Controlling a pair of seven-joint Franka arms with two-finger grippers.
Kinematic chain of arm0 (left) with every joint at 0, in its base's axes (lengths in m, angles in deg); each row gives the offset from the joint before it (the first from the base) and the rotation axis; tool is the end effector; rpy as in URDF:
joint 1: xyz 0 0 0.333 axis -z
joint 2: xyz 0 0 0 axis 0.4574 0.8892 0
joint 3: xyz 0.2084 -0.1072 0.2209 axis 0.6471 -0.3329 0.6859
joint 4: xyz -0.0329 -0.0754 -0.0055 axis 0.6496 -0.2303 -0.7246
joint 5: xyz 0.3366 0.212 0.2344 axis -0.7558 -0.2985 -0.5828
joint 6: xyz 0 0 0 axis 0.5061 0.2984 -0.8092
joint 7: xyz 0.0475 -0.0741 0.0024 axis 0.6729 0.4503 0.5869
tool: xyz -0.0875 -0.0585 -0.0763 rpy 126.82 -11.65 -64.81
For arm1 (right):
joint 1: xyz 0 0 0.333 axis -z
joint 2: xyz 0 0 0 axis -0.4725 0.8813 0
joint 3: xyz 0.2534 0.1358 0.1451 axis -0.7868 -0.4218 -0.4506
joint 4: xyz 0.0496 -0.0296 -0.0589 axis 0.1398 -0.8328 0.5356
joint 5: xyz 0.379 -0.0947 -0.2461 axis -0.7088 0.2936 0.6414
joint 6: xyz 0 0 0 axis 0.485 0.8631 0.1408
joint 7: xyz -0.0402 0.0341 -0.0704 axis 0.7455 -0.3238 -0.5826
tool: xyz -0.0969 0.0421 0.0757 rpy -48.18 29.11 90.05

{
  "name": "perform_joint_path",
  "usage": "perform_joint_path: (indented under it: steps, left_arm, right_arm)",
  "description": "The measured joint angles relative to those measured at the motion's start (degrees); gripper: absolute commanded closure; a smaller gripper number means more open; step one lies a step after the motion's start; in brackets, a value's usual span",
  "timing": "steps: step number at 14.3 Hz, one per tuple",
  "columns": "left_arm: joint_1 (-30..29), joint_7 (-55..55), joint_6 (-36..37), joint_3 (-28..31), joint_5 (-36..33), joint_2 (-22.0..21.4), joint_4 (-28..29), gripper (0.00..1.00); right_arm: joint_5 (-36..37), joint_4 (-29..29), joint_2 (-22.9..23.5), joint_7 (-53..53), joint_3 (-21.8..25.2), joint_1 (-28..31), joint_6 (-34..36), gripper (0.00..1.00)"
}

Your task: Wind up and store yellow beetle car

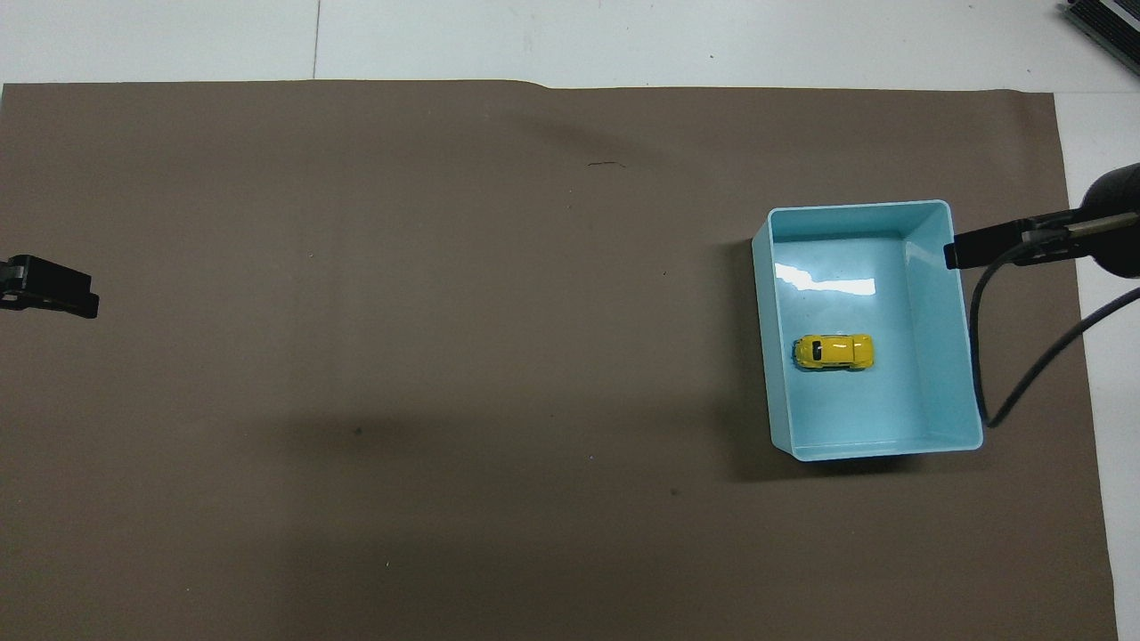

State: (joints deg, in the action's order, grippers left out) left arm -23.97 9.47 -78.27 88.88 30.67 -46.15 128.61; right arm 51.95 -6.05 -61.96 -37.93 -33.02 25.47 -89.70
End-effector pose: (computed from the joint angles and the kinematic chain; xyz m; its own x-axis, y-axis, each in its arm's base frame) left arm 0.6223 0.0133 0.5921 0.9978 -0.0363 -0.0553 -0.0377 -0.9990 -0.0243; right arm 0.6414 -0.0060 0.6221 0.9933 0.0697 0.0922 0.0737 -0.9964 -0.0407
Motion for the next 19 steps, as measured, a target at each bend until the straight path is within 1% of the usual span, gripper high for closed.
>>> perform_joint_path:
  steps: [5,10,19]
  left_arm:
    - [0.0,0.0,0.0,0.0,0.0,0.0,0.0,0.0]
    - [0.0,0.0,0.0,0.0,0.0,0.0,0.0,0.0]
    - [0.0,0.0,0.0,0.0,0.0,0.0,0.0,0.0]
  right_arm:
    - [1.06,0.74,-0.23,-0.19,-0.47,-0.13,1.78,0.0]
    - [1.26,0.78,-0.55,-4.61,-0.47,-0.14,2.45,0.0]
    - [1.8,0.81,-0.94,-4.85,-0.38,-0.11,2.53,0.0]
